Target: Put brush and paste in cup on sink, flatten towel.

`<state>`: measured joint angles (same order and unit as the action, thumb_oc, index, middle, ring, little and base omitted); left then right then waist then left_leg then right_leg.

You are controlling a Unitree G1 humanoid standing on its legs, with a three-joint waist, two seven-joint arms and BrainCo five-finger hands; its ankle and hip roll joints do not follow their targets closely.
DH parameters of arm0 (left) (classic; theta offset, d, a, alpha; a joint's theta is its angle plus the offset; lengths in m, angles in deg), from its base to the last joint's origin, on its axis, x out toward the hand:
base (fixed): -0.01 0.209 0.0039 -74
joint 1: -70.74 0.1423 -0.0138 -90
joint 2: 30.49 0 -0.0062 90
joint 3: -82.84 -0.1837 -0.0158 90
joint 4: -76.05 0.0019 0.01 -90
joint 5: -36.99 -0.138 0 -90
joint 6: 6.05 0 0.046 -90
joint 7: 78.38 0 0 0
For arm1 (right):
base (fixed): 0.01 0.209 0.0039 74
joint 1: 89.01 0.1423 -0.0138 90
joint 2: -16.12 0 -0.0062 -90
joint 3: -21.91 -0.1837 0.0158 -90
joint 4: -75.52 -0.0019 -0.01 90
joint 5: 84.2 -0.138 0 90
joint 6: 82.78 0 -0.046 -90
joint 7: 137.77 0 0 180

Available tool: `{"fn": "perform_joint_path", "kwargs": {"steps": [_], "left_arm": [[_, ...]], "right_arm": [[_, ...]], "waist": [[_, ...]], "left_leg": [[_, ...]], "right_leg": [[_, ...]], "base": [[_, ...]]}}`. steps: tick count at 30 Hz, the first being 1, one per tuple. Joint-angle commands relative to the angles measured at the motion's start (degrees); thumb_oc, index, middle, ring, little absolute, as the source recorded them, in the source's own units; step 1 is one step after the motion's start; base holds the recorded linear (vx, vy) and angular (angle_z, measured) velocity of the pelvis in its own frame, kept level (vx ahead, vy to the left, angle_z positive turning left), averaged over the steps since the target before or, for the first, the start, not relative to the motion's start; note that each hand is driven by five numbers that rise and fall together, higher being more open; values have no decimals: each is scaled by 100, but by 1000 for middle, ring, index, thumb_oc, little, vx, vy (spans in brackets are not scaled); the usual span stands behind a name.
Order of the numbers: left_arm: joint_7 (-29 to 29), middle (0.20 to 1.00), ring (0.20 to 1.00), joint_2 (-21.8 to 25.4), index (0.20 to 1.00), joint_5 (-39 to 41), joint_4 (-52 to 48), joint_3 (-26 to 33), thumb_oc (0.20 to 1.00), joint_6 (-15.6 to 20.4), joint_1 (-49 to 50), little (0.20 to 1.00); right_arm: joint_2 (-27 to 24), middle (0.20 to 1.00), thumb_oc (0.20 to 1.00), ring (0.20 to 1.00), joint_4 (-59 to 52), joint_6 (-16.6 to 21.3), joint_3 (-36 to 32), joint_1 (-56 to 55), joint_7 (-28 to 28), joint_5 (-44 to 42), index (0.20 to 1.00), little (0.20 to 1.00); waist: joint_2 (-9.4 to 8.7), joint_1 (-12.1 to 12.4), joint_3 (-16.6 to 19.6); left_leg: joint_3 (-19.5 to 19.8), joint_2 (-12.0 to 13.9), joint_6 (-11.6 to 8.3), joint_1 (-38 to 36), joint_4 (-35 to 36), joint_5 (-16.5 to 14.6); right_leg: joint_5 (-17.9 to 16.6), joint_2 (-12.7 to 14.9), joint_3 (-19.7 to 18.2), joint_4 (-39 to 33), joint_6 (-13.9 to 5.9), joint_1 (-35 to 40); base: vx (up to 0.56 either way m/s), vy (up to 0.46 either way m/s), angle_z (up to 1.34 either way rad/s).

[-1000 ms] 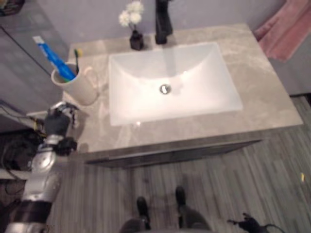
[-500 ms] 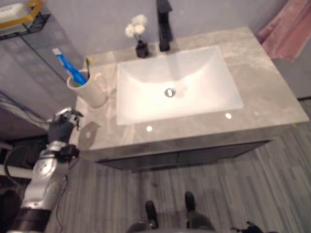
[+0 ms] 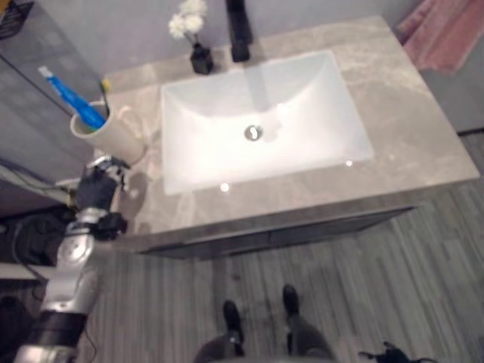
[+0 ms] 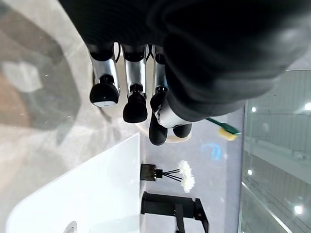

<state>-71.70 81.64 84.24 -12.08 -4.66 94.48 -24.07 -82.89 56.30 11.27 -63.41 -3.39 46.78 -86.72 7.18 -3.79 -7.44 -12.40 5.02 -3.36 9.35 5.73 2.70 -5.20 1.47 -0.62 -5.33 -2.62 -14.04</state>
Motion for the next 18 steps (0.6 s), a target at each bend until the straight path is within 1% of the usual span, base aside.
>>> {"fn": "perform_joint_path", "kwargs": {"steps": [1, 7, 11, 15, 18], "left_arm": [[130, 200, 200, 130, 200, -139, 266, 409, 200, 420, -495, 200], [215, 200, 200, 205, 200, -147, 374, 420, 200, 469, -645, 200], [256, 200, 200, 266, 200, -165, 414, 441, 200, 487, -703, 200], [319, 200, 200, 485, 200, -158, 582, 444, 200, 539, -966, 200], [321, 200, 200, 520, 200, -156, 606, 408, 200, 542, -1022, 200]], "right_arm": [[-93, 1000, 1000, 1000, 129, 5, 59, 69, 83, -211, 1000, 1000], [-68, 1000, 1000, 1000, 139, 21, 22, 115, 111, -330, 1000, 1000], [-48, 1000, 1000, 1000, 120, 40, 60, 137, 108, -355, 1000, 1000], [-24, 1000, 1000, 1000, 87, 57, 112, 169, 107, -394, 1000, 1000], [-28, 1000, 1000, 1000, 90, 55, 117, 180, 113, -397, 1000, 1000]], "waist": [[-214, -138, -126], [-227, -154, -135], [-236, -157, -136], [-258, -175, -143], [-261, -183, -147]], "left_leg": [[262, 63, -144, -536, -73, -78], [333, 88, -195, -424, -73, 46], [346, 82, -211, -390, -73, 63], [355, 93, -229, -344, -73, 50], [359, 98, -237, -323, -73, 62]], "right_leg": [[369, 45, 124, 78, -84, 190], [367, 32, 210, 33, -71, 156], [371, 30, 221, 33, -73, 121], [376, 23, 234, 33, -72, 68], [369, 24, 238, 33, -74, 46]], "base": [[58, -21, 4], [47, -9, 8], [40, 8, 9], [30, 6, 2], [0, 0, 0]]}}
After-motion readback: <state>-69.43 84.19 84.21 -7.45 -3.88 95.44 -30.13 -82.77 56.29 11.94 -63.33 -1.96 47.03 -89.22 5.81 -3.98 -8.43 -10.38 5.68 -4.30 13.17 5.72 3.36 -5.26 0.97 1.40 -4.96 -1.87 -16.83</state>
